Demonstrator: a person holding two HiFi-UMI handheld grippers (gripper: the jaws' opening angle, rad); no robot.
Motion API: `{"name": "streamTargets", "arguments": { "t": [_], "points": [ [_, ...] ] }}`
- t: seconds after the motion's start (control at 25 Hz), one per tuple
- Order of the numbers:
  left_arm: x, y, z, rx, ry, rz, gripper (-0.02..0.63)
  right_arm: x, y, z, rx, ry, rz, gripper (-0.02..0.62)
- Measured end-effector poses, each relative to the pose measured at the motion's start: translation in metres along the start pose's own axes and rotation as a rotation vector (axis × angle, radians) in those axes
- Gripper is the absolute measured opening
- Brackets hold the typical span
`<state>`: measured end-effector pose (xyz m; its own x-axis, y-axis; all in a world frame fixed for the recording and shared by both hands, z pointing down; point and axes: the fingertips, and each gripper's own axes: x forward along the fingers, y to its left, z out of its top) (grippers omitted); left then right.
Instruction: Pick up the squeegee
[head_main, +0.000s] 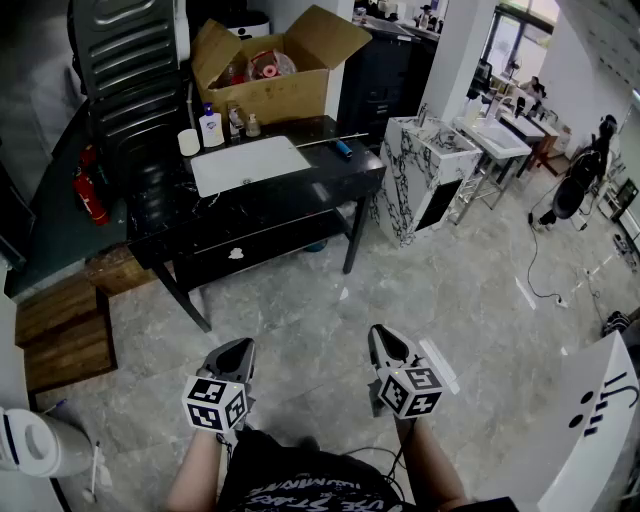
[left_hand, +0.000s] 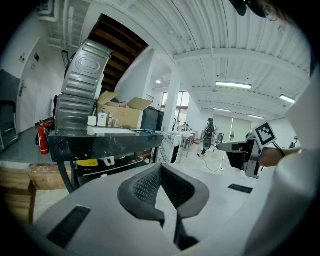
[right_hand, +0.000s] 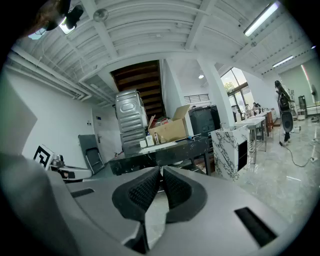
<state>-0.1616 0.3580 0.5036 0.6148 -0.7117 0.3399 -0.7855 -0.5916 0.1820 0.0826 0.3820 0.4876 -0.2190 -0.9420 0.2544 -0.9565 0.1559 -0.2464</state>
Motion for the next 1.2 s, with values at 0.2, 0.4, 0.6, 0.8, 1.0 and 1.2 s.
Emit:
{"name": "streamTargets", "arguments": {
  "t": [0.2,0.4,0.6,0.8,1.0,1.2],
  "points": [
    [0.002,0.003,0.001,-0.014,0.000,0.008,0.020,0.005,0.003,0.002,-0.014,0.000,0.014,0.055],
    [0.007,-0.004,-0.002,-0.008,0.011,-0.001,0.020,0.003,-0.002,0.000,-0.009,-0.001,0.015,0.055],
    [0.012,-0.010,-0.004,-0.010,0.012,0.001,0.020,0.003,-0.009,-0.004,-0.010,0.003,0.021,0.055],
    [0.025,-0.011,-0.007,-0.033,0.010,0.001,0.020,0.013,-0.012,-0.010,0.006,0.005,0.064,0.057],
    [0.057,0.005,0.002,-0.032,0.024,-0.011,0.020,0.043,-0.027,-0.006,0.013,0.022,0.048,0.057],
    [0.119,0.039,0.026,-0.040,0.025,-0.026,0.020,0.094,-0.056,0.005,0.028,0.044,0.004,0.057]
  ]
}}
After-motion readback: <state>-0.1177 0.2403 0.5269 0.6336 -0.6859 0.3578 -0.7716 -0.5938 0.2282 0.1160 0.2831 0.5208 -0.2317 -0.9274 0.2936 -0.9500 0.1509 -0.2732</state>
